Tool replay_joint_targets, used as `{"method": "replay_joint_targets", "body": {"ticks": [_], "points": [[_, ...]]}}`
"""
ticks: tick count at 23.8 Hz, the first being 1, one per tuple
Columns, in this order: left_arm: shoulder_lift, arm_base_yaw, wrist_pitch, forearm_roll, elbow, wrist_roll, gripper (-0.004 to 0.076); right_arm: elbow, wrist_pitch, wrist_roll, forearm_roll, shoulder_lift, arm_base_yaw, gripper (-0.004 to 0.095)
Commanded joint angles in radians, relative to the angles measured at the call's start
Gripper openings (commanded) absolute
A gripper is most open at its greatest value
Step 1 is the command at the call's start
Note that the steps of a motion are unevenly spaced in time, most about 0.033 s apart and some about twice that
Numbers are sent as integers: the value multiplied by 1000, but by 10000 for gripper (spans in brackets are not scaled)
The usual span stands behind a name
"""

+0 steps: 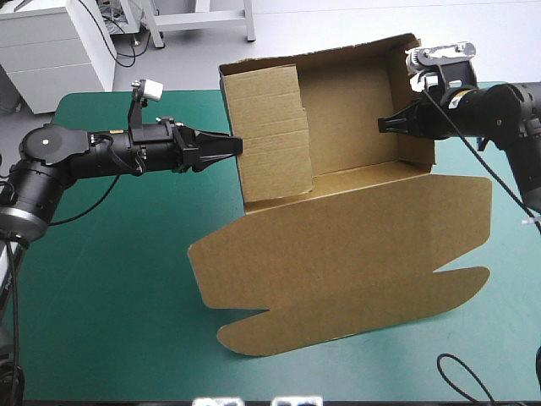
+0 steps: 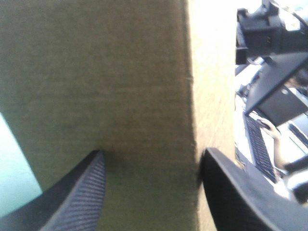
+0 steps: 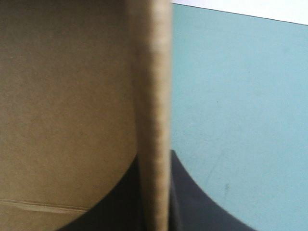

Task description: Fold the box

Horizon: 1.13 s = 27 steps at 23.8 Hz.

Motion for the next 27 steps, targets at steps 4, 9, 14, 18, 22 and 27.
{"method": "replay_joint_targets", "body": {"ticks": [4,9,14,18,22,27], "points": [[-37,-9,-138,116,-57,-100,430,-33,-129,91,10,5,38,-15],[-37,-119,-255,439,-134,-289,430,-33,-225,182,-65,69,146,-15],[-37,-180,-335,777,-164,-568,430,-33,-257,227,-108,85,171,-15],[-37,-223,-400,919,-164,-701,429,-33,-273,227,-72,85,171,-15],[-37,-299,-442,1126,-166,-859,428,-33,-273,223,-44,85,171,-15],[-19,-380,-429,1399,-169,-1040,395,-33,-271,176,53,85,171,-15]]}}
